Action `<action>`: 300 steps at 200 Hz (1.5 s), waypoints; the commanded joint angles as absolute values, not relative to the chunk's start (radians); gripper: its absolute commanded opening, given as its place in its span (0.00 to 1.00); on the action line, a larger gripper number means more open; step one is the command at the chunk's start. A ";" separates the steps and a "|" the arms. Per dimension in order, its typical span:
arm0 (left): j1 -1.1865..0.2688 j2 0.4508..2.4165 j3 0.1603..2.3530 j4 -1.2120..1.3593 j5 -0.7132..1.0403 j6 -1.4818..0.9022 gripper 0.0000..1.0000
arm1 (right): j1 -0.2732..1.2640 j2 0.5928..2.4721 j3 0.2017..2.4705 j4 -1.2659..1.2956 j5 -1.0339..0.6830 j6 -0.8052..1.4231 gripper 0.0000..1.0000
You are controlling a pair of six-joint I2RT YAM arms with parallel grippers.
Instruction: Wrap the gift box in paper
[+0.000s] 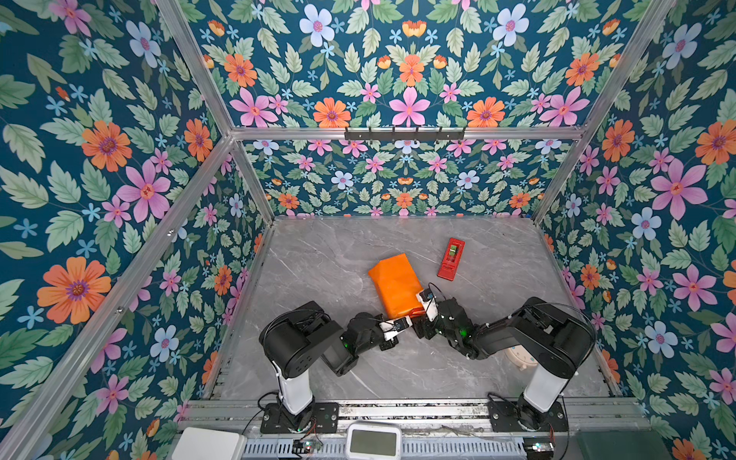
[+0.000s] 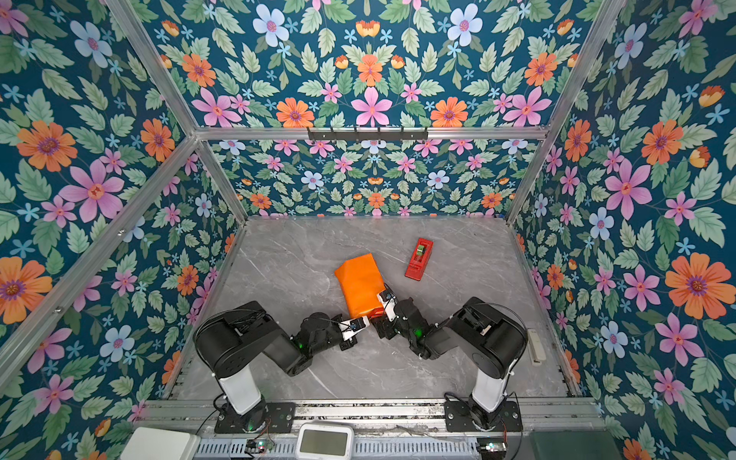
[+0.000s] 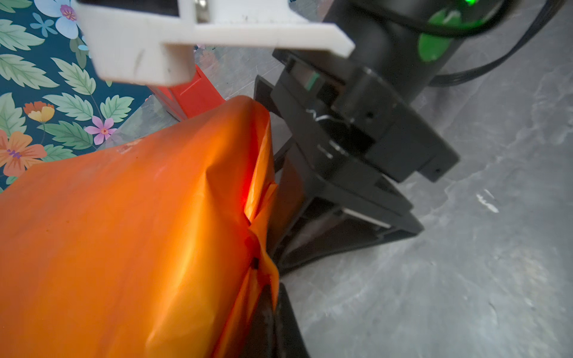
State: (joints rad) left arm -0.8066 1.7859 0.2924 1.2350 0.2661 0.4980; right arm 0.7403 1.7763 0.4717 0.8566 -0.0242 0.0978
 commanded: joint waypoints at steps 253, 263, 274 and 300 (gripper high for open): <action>-0.772 1.535 0.333 0.940 0.200 0.826 1.00 | 0.739 1.817 0.465 0.921 -0.027 0.173 0.66; -0.769 1.535 0.340 0.931 0.185 0.856 1.00 | 0.737 1.819 0.466 0.922 -0.028 0.175 0.66; -0.758 1.528 0.346 0.909 0.187 0.885 1.00 | 0.737 1.822 0.467 0.924 -0.030 0.178 0.65; -0.715 1.542 0.364 0.855 0.212 0.924 0.99 | 0.735 1.826 0.471 0.927 -0.032 0.185 0.64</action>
